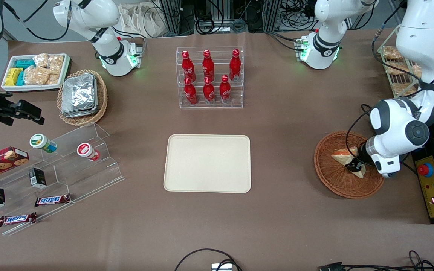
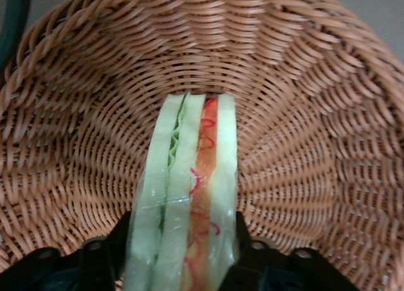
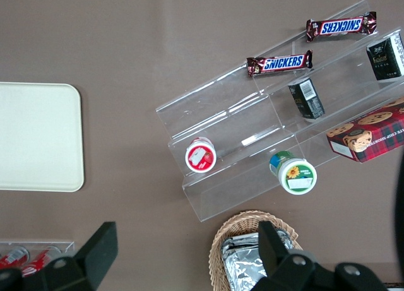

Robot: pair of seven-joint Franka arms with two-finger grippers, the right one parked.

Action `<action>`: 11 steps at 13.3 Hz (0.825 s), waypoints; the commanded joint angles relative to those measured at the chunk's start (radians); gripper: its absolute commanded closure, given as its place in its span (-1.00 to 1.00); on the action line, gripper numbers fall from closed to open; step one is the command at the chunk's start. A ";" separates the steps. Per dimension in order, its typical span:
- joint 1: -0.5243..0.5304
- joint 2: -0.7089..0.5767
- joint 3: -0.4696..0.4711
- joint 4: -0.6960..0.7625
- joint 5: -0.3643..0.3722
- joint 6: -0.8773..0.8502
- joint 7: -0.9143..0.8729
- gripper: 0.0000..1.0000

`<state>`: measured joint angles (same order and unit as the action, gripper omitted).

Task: Place sandwich from basket to tray
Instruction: 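Close the left gripper on the wrapped triangular sandwich, then lift the sandwich and carry it with the left gripper toward the tray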

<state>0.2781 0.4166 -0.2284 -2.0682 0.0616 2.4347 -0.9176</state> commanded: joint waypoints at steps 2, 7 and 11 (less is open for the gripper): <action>-0.035 -0.048 -0.015 0.023 0.015 -0.023 -0.001 1.00; -0.228 -0.088 -0.017 0.234 0.017 -0.426 -0.012 1.00; -0.437 0.000 -0.017 0.527 0.008 -0.628 -0.010 1.00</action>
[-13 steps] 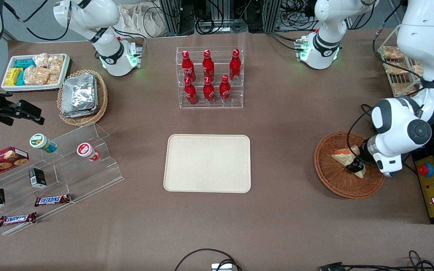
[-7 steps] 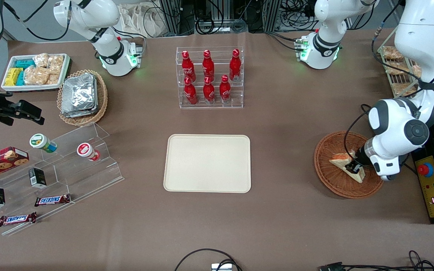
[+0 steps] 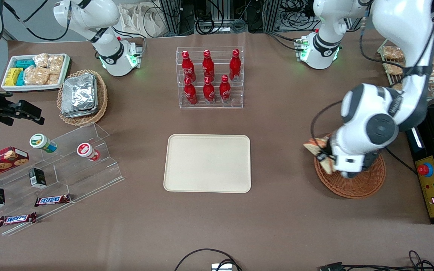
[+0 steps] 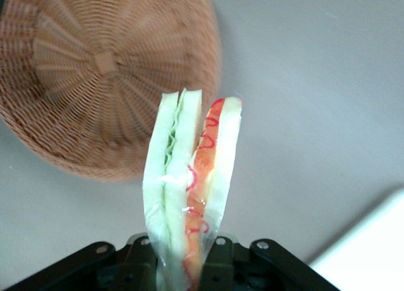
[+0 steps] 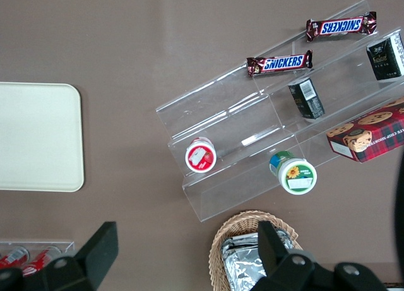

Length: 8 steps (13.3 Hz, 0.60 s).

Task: Place sandwich from basket to tray
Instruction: 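Lift the sandwich and carry it with the left gripper toward the tray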

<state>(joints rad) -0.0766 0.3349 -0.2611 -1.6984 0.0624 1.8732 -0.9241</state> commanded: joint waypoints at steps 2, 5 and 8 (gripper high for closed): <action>-0.188 0.178 0.016 0.285 0.005 -0.066 0.001 1.00; -0.291 0.341 0.016 0.451 0.008 -0.054 0.001 1.00; -0.347 0.420 0.016 0.482 0.010 0.022 0.019 1.00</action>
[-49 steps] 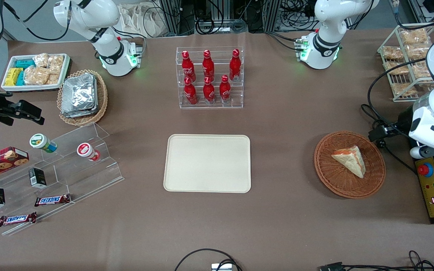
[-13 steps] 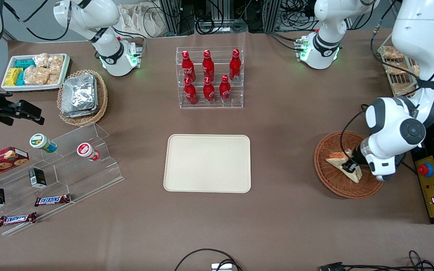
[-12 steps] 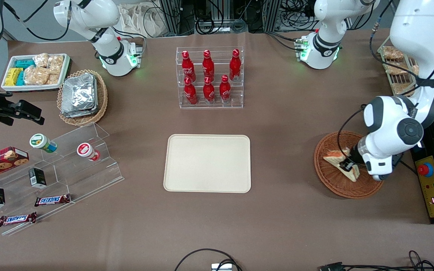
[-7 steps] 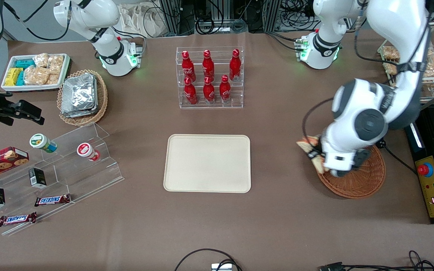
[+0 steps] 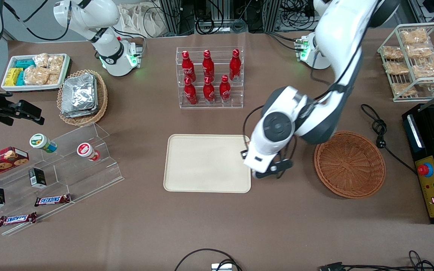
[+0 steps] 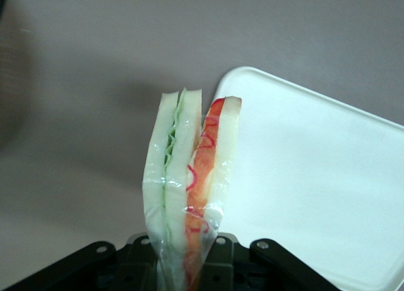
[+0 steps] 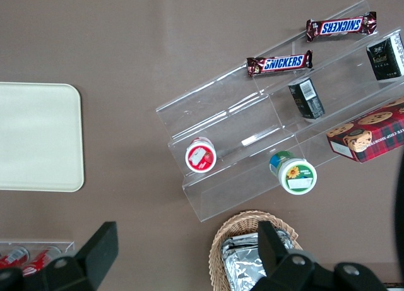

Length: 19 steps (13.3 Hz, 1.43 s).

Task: Place sandwich from basket to tray
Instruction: 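Lift the sandwich and carry it with the left gripper toward the tray, then lower the sandwich onto the beige tray and open the left gripper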

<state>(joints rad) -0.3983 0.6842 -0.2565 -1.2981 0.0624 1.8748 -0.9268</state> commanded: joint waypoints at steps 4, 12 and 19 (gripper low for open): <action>-0.042 0.106 0.013 0.008 0.013 0.108 0.271 1.00; -0.070 0.170 0.017 -0.017 0.019 0.219 0.287 -1.00; -0.033 -0.020 0.020 -0.035 0.017 0.023 0.266 -1.00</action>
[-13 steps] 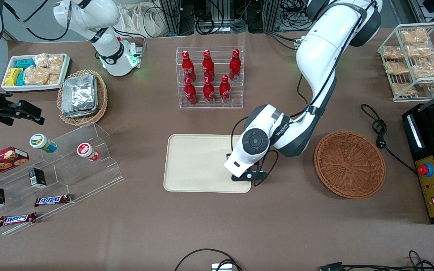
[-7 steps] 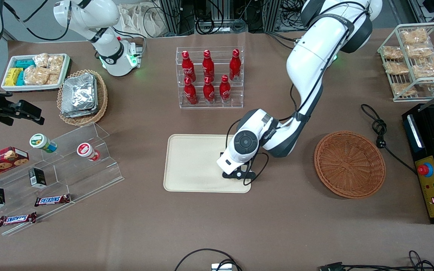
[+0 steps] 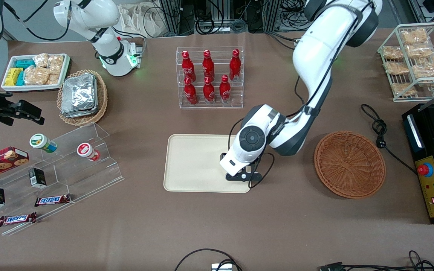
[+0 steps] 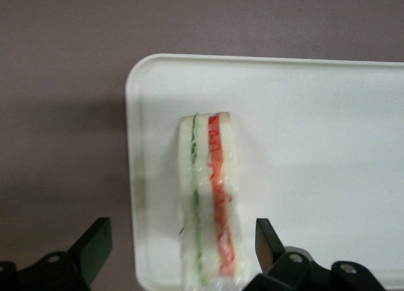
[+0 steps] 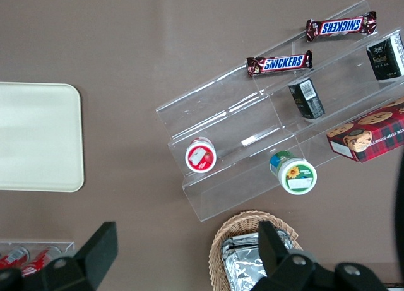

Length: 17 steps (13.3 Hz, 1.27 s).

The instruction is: Place sandwich from basket to tray

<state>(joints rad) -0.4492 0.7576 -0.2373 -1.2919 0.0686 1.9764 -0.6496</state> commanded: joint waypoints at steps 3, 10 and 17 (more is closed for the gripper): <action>0.078 -0.315 0.001 -0.299 0.008 -0.053 -0.004 -1.00; 0.156 -0.684 0.004 -0.658 0.010 -0.019 0.040 -1.00; 0.457 -0.702 0.003 -0.406 -0.039 -0.270 0.134 -1.00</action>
<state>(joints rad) -0.0604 0.0441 -0.2207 -1.7730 0.0566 1.7719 -0.5276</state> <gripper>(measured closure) 0.000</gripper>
